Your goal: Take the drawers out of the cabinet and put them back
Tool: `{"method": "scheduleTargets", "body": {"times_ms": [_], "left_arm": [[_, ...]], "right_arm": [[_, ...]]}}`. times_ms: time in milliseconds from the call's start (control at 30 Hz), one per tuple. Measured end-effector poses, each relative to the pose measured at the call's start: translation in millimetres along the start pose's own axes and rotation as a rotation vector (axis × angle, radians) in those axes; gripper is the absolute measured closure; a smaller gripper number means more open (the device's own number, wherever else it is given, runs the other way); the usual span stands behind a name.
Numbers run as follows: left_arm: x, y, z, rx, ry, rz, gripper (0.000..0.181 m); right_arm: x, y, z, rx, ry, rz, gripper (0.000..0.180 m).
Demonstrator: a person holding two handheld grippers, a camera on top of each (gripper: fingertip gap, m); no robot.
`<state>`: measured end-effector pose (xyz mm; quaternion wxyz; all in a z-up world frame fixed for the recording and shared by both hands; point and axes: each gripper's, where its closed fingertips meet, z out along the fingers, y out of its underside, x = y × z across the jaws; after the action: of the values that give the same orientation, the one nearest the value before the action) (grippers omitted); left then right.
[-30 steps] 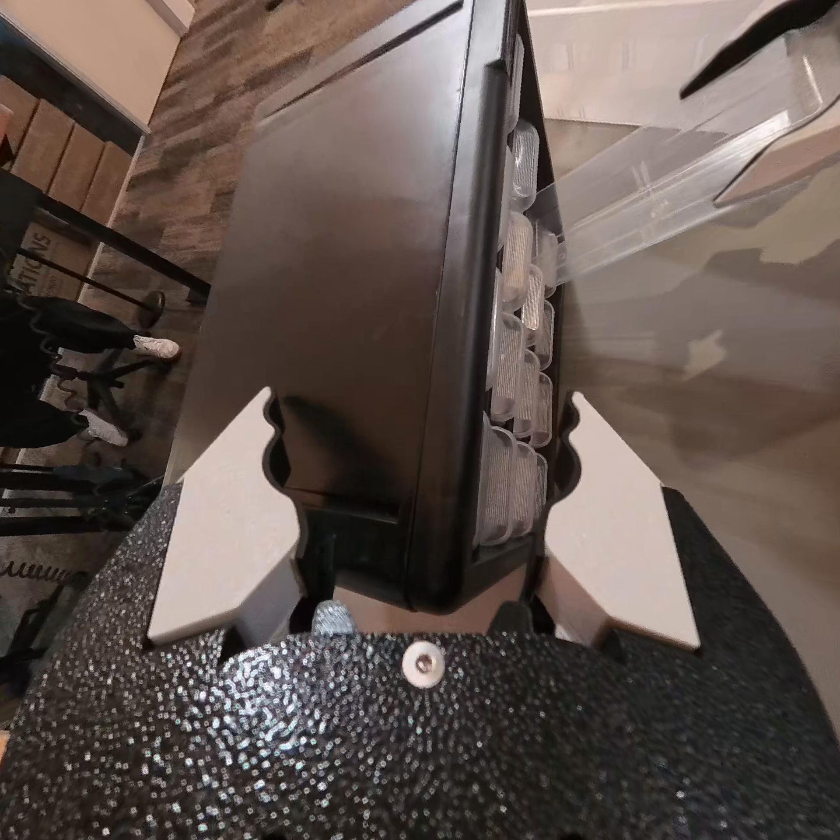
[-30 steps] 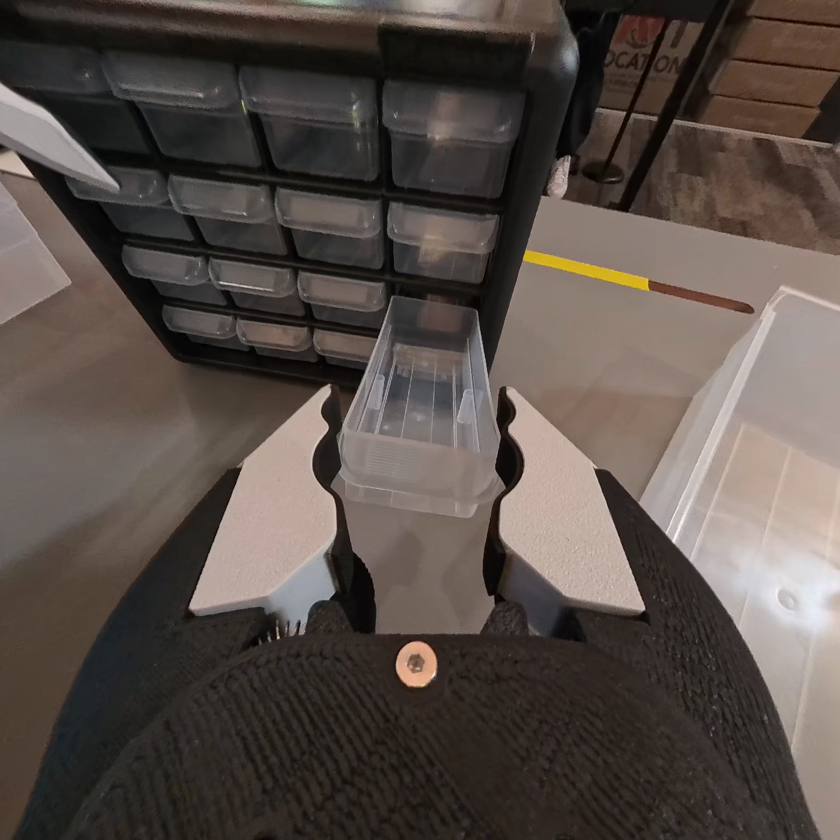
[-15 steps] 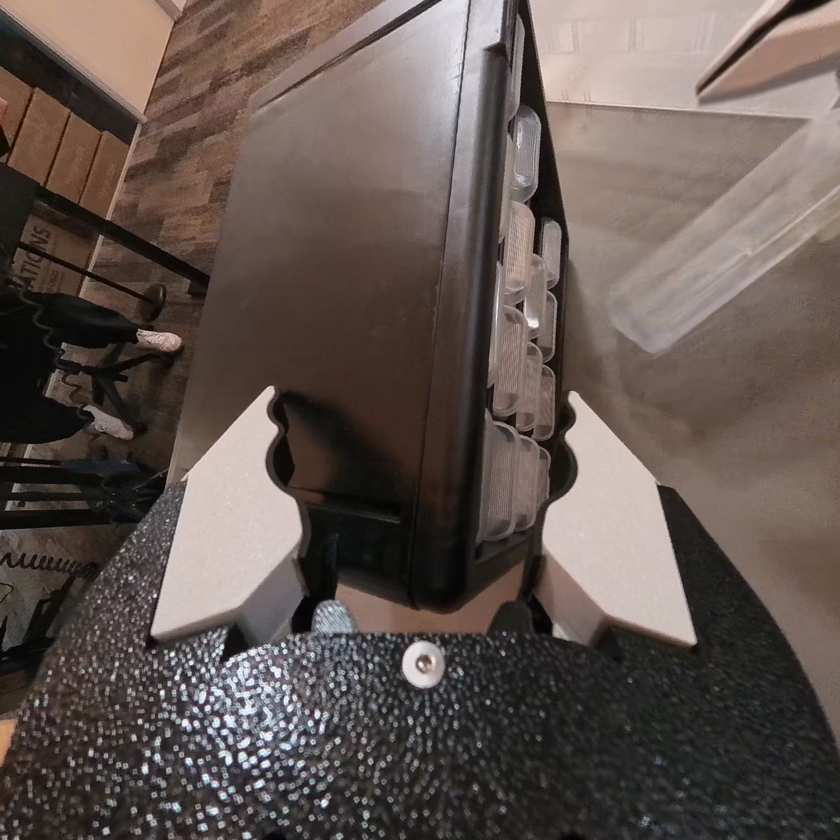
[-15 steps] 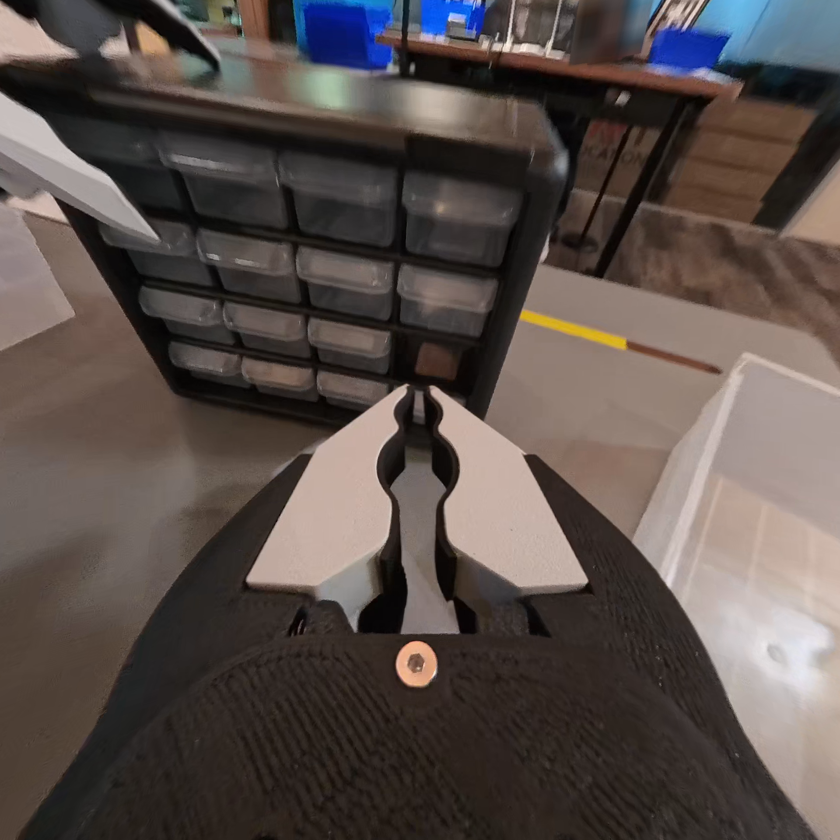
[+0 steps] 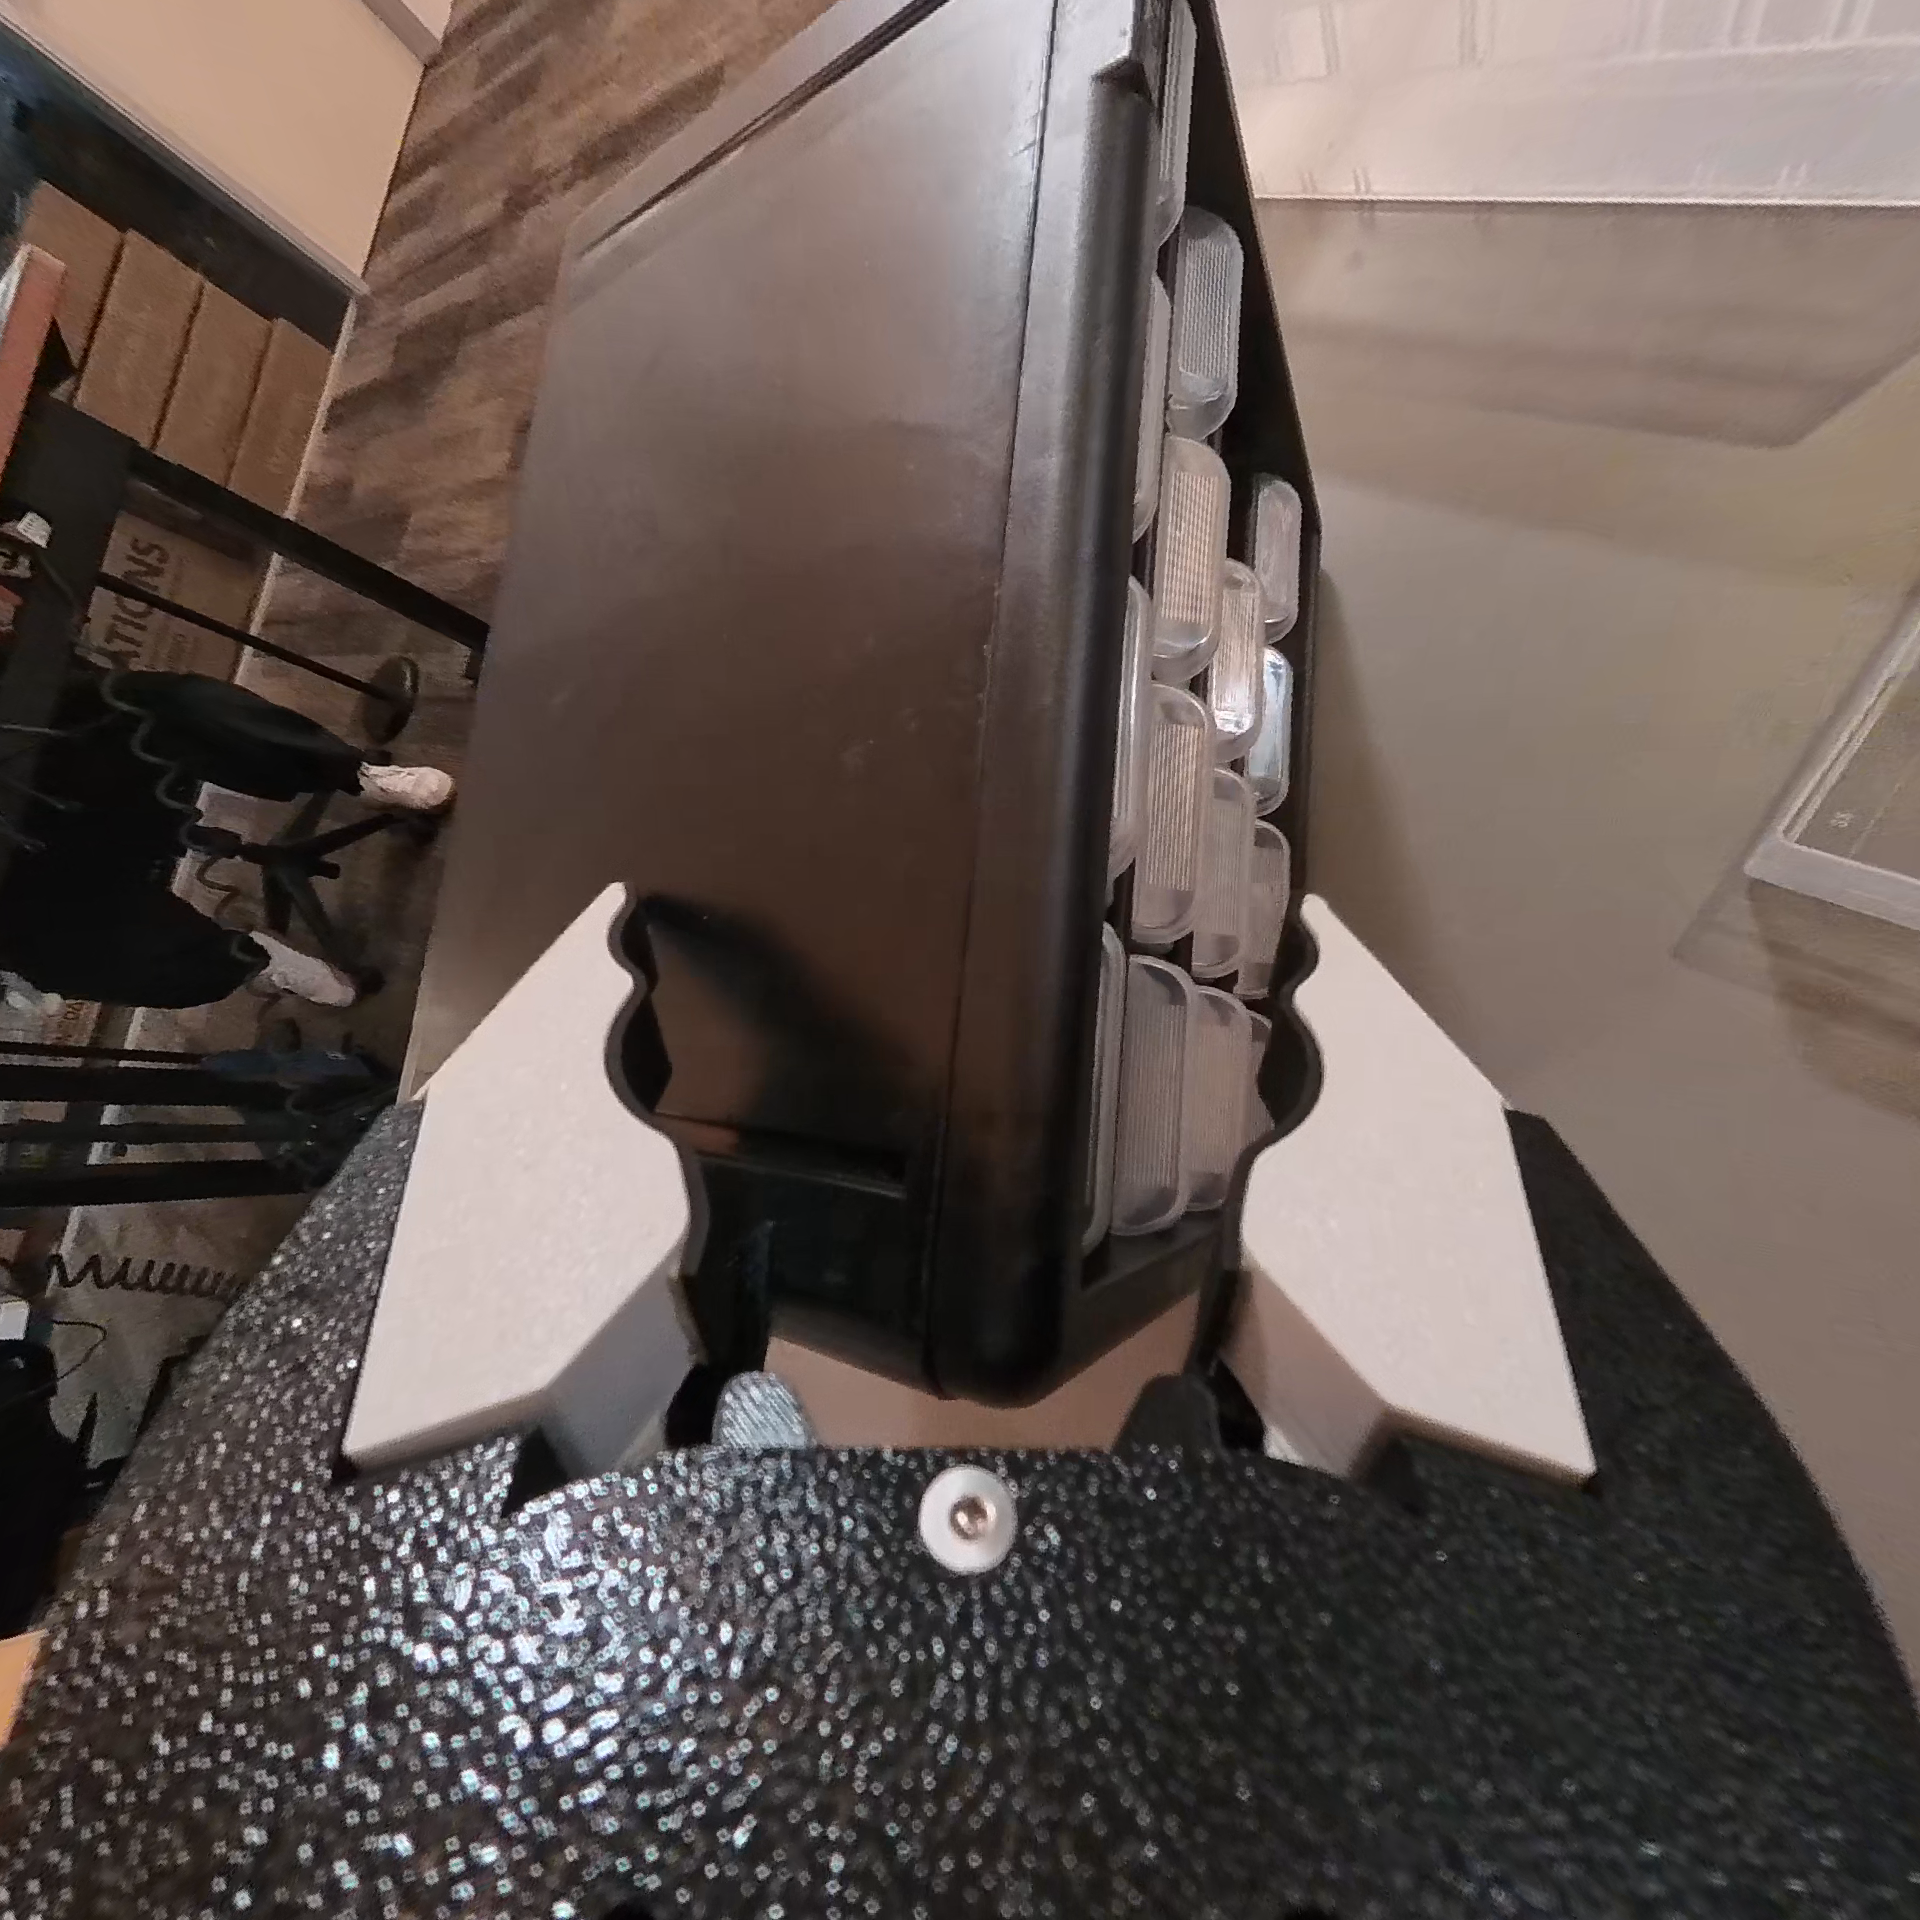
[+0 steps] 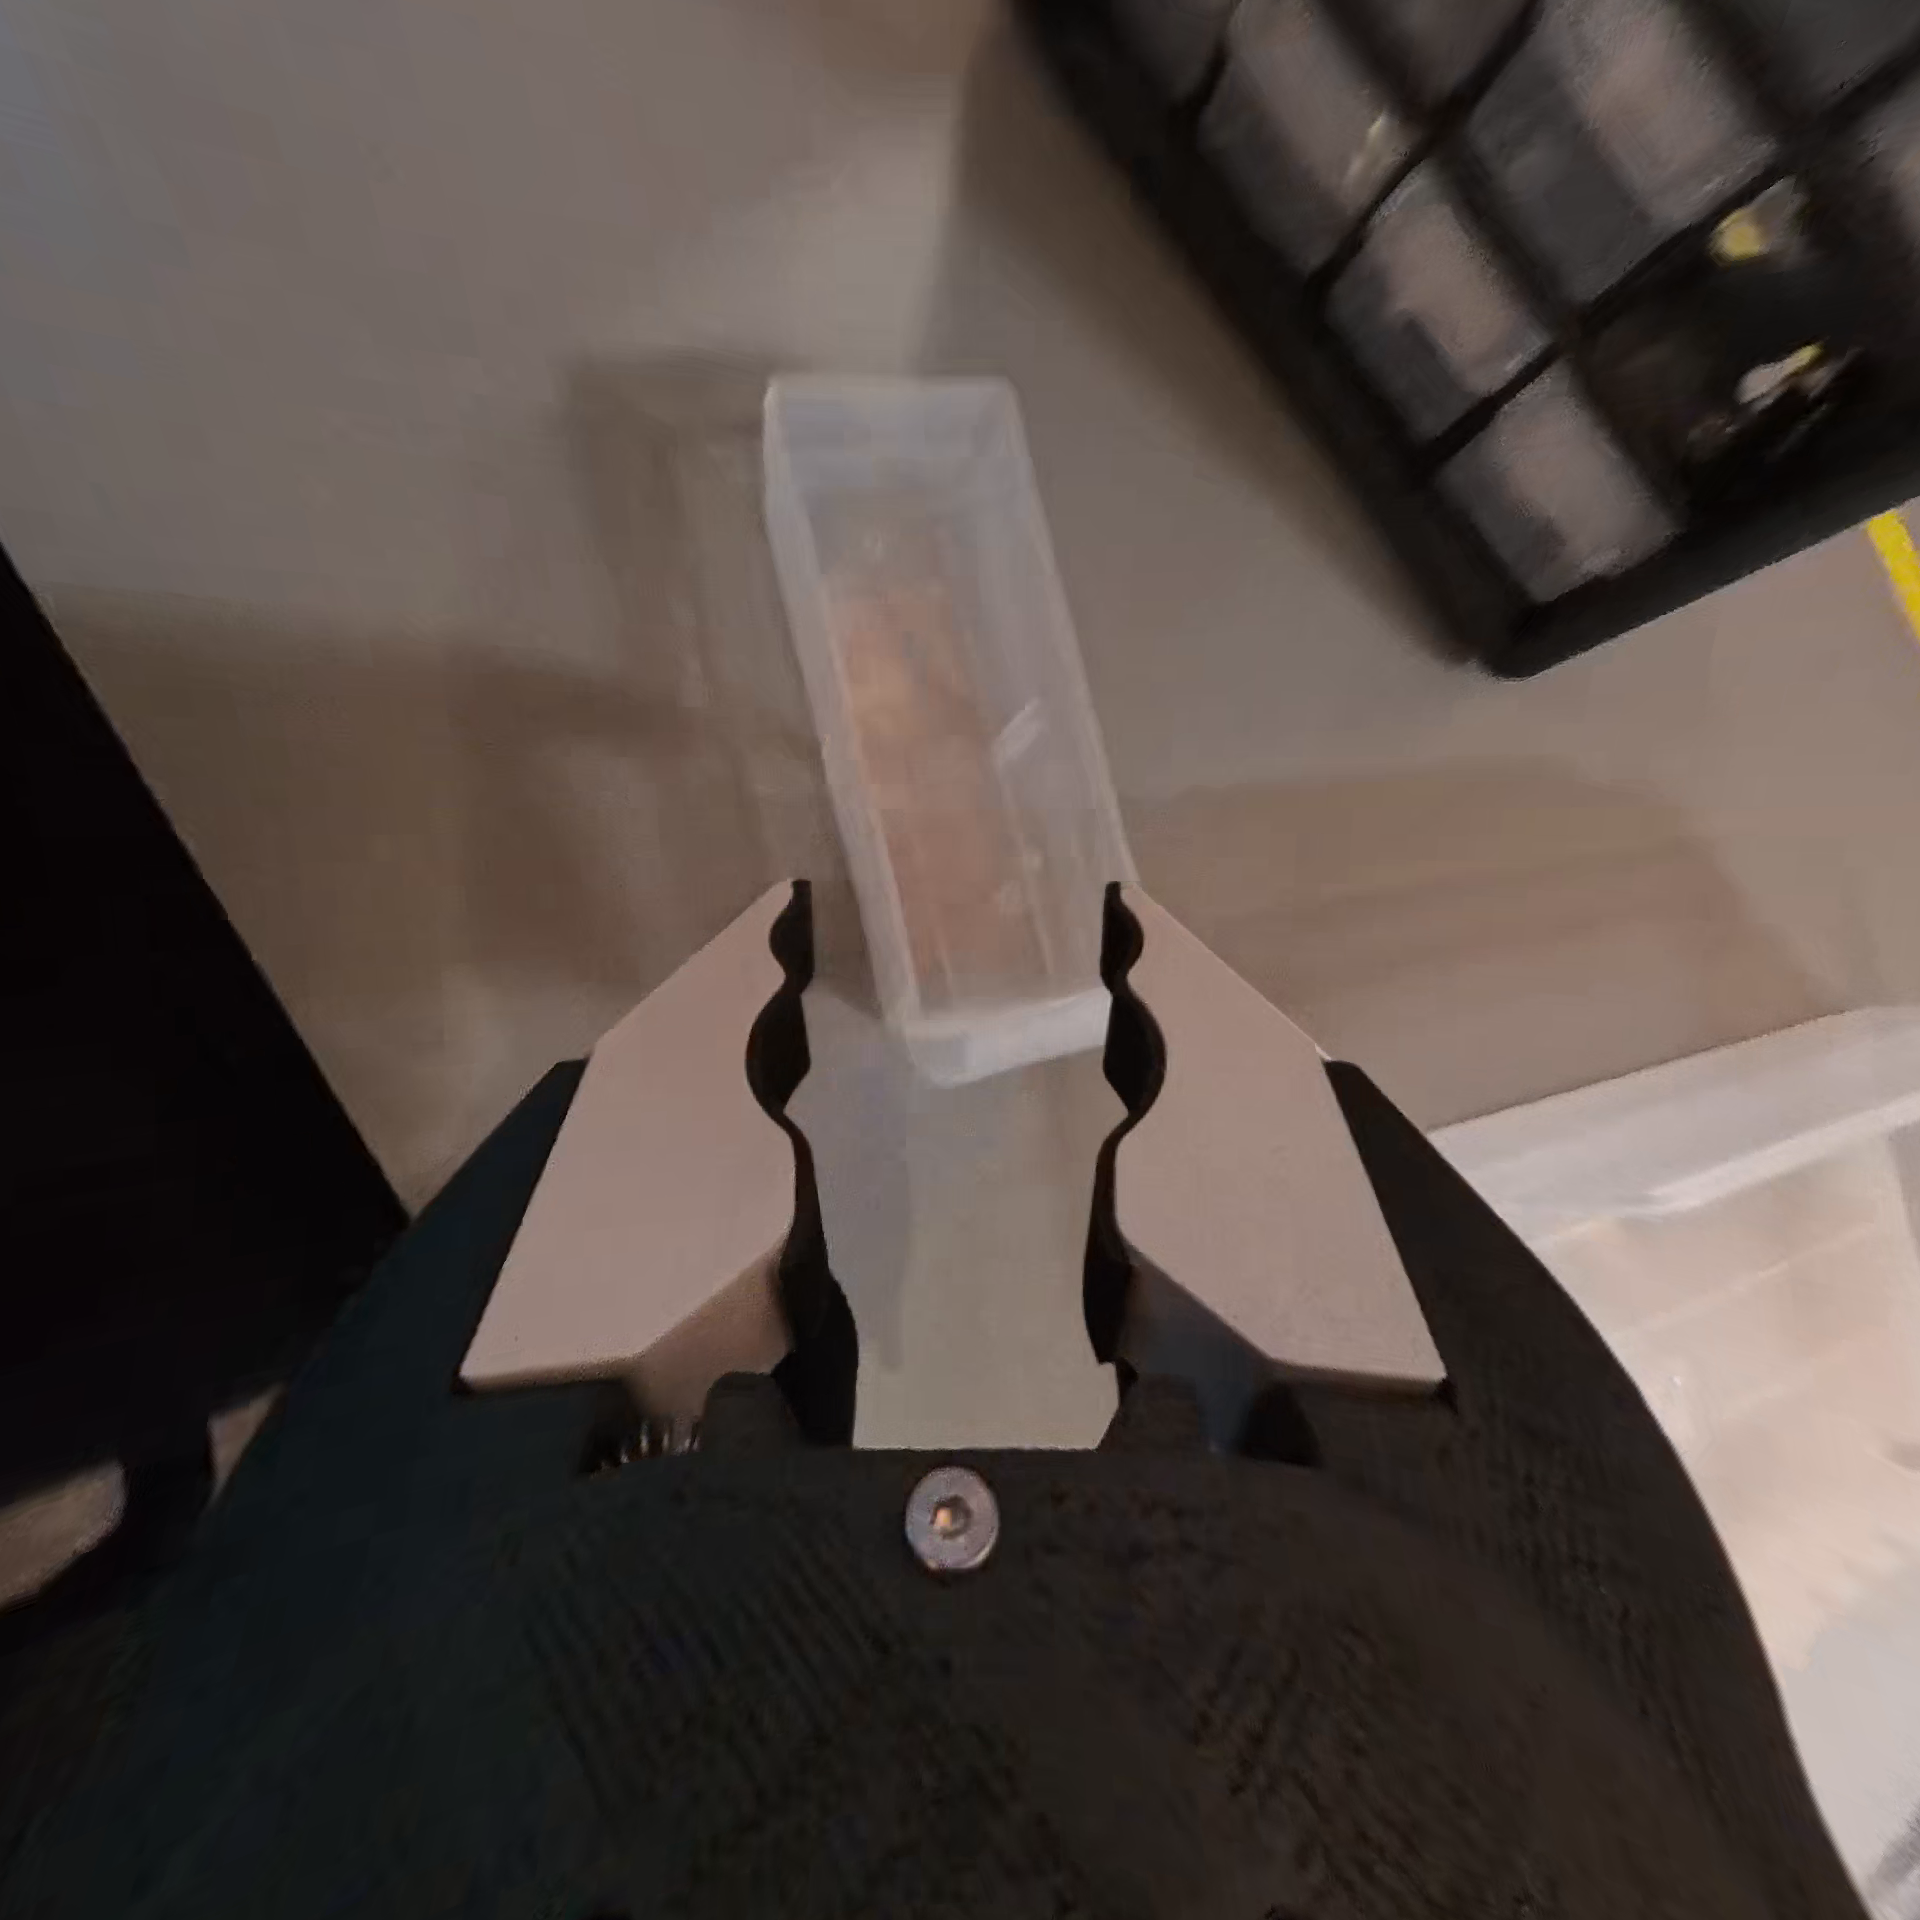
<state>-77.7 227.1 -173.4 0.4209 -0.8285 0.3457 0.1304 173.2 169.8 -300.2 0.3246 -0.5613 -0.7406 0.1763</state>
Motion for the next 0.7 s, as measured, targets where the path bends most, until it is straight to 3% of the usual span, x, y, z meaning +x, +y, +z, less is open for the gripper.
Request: {"method": "scheduleTargets", "body": {"times_ms": [167, 300, 433, 600, 700], "left_arm": [[0, 0, 0, 0.0, 0.003, -0.002, 0.065], [1, 0, 0, -0.002, 0.008, -0.006, 0.064], [1, -1, 0, -0.005, 0.011, -0.011, 0.063], [1, -1, 0, -0.004, 0.014, -0.013, 0.063], [1, -1, -1, -0.003, 0.017, -0.016, 0.064]], "right_arm": [[-21, 32, 13, -0.071, -0.043, 0.037, 0.117], [-59, 11, 23, -0.036, -0.18, 0.029, 0.114], [-50, -1, 7, 0.01, -0.152, -0.053, 0.113], [-41, 22, -5, -0.102, -0.141, -0.327, 0.11], [-47, 15, 0, -0.123, -0.08, -0.458, 0.11]]}}
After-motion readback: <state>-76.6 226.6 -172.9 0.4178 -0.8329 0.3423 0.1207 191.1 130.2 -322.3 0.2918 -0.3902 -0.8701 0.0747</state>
